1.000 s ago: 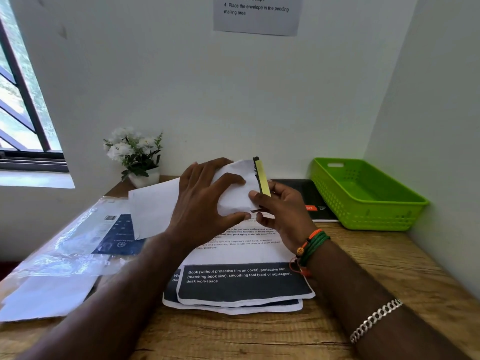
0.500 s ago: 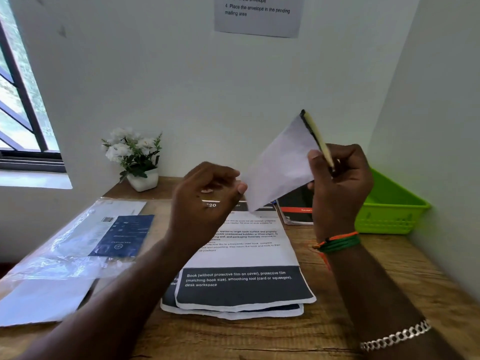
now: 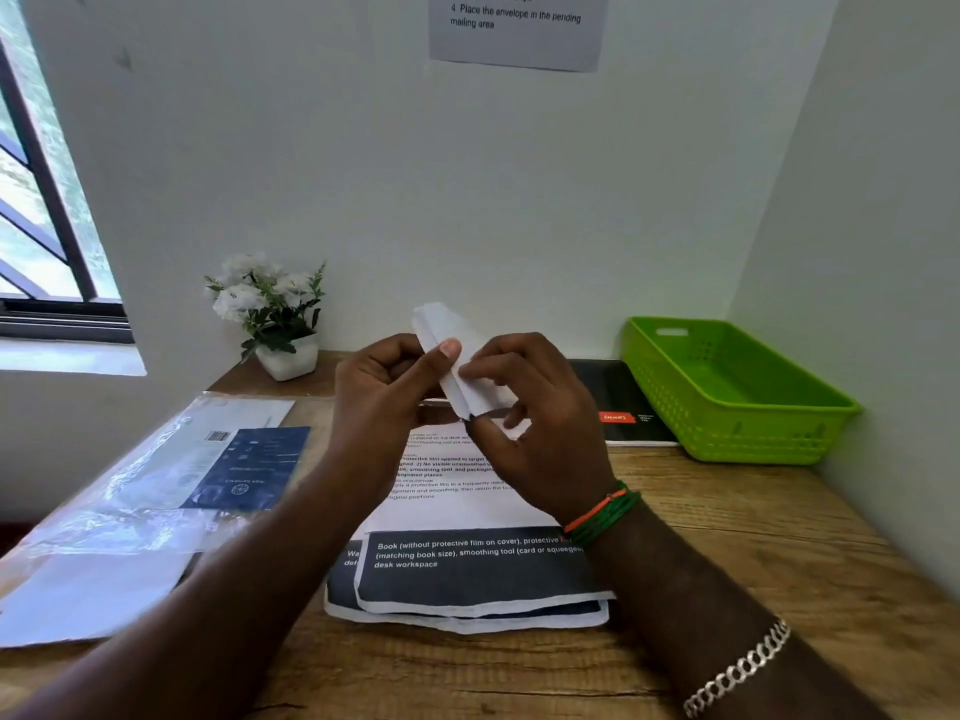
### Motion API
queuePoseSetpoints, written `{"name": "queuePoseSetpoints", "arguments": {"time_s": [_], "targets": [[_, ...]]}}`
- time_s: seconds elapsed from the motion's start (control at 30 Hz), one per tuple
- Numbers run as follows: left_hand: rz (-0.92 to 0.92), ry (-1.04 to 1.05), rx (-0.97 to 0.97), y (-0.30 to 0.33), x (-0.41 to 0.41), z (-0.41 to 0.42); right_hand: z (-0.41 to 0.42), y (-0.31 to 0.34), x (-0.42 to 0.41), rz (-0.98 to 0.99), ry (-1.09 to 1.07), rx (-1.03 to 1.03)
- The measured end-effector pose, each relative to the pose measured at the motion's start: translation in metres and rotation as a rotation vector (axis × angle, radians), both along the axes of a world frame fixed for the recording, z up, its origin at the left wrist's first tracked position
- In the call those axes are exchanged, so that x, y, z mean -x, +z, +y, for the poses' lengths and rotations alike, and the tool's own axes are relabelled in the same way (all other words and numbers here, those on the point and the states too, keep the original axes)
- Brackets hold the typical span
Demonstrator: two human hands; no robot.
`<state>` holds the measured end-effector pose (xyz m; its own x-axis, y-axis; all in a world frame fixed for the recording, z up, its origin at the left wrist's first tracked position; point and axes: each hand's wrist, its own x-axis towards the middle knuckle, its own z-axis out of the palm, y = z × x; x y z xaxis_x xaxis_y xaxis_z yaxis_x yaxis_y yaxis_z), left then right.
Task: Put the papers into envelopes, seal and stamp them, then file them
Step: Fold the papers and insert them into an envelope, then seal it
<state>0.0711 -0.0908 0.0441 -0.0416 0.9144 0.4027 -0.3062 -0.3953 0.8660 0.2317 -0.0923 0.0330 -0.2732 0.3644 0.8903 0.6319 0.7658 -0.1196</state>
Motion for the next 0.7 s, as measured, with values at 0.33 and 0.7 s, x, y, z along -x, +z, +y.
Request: {"name": "queuePoseSetpoints", "arguments": {"time_s": [0.33,0.7], "targets": [[-0.126,-0.129,0.158,-0.005,0.004,0.011,0.004,-0.004,0.000,0.090,0.103,0.074],[-0.031,-0.001,0.132,-0.004,0.004,0.010,0.011,-0.011,0.002,-0.002,0.029,0.083]]}}
